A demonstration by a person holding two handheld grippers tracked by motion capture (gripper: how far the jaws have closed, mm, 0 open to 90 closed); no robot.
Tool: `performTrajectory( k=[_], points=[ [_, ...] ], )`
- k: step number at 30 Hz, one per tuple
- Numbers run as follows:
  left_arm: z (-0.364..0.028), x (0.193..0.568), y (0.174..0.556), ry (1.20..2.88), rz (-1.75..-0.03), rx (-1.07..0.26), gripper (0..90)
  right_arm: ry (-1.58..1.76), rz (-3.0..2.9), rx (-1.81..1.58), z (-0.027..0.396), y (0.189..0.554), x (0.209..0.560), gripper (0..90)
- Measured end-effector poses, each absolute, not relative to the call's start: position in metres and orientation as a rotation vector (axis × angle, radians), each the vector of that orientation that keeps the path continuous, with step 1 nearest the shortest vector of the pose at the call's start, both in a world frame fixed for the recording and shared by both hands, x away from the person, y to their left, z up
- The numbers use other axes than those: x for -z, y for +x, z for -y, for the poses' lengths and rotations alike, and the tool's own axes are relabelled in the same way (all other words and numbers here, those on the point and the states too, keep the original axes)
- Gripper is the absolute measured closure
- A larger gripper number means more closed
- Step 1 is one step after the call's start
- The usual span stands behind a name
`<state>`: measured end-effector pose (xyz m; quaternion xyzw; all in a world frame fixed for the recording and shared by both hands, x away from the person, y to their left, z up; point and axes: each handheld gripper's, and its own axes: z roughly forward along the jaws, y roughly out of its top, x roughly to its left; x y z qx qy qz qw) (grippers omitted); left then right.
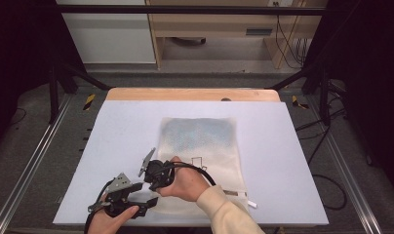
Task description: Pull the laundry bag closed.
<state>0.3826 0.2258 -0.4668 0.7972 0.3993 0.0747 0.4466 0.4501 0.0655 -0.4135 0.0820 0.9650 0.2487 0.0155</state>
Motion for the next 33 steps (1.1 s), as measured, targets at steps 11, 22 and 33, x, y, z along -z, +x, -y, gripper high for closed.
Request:
performTrajectory(
  k=[11,22,33],
  points=[
    [-0.222,0.476,0.392,1.949,-1.006,-0.081,31.2,0.255,-2.989,-0.797,-0.063,0.450,0.408,81.8],
    [-0.221,0.480,0.398,1.928,-0.970,0.027,43.1,0.259,-2.983,-0.807,-0.062,0.450,0.404,81.8],
    [-0.220,0.486,0.410,1.902,-0.924,0.084,52.7,0.270,-2.982,-0.813,-0.063,0.450,0.403,81.8]
  ],
)
